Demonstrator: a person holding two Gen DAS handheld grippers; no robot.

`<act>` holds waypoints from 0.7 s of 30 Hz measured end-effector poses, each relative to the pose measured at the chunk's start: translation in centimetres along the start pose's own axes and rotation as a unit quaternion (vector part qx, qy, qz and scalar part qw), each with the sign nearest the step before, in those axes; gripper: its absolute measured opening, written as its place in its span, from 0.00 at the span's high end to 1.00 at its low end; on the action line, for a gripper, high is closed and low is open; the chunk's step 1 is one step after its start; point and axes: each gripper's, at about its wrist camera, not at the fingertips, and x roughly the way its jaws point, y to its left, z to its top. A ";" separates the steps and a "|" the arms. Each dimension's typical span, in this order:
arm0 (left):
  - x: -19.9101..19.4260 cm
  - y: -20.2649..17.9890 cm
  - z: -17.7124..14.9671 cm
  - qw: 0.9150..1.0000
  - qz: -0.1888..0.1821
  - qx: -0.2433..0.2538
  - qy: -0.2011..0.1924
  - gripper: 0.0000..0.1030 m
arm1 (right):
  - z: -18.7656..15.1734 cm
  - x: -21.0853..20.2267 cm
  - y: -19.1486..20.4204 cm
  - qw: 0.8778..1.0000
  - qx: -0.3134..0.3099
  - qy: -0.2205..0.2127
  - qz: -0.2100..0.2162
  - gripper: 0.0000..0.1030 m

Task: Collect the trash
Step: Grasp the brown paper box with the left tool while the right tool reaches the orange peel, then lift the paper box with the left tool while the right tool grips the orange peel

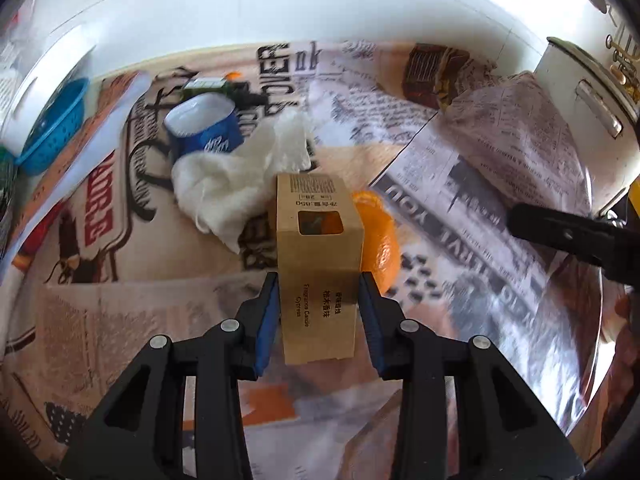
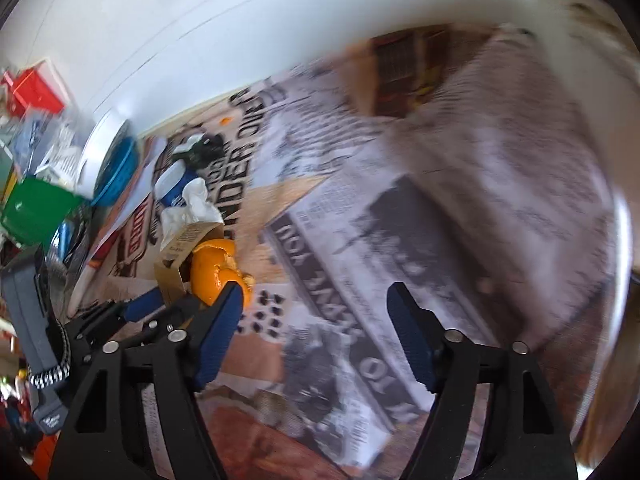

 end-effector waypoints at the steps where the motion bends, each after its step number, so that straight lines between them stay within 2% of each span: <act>1: -0.2 0.5 -0.4 1.000 0.008 -0.002 0.002 0.63 | -0.1 0.8 0.7 1.000 -0.007 0.009 0.008 0.38; 3: -0.3 1.4 -1.1 1.000 0.022 -0.004 0.012 0.56 | -0.1 2.2 2.1 0.999 -0.023 0.025 0.019 0.40; 5: -0.6 2.6 -1.7 0.999 0.033 -0.013 0.020 0.42 | -0.2 3.1 3.5 0.998 -0.038 0.034 0.028 0.40; 12: -1.6 5.3 -3.2 0.998 0.050 -0.033 0.026 0.42 | 0.2 6.4 6.2 0.996 -0.049 0.059 0.045 0.40; 17: -1.5 5.1 -2.9 0.999 0.036 -0.029 0.021 0.42 | 0.5 7.8 6.7 0.995 -0.039 0.064 0.067 0.41; 21: -1.2 4.1 -2.4 1.000 0.026 -0.010 0.015 0.41 | 0.5 8.2 6.7 0.991 -0.042 0.071 0.101 0.52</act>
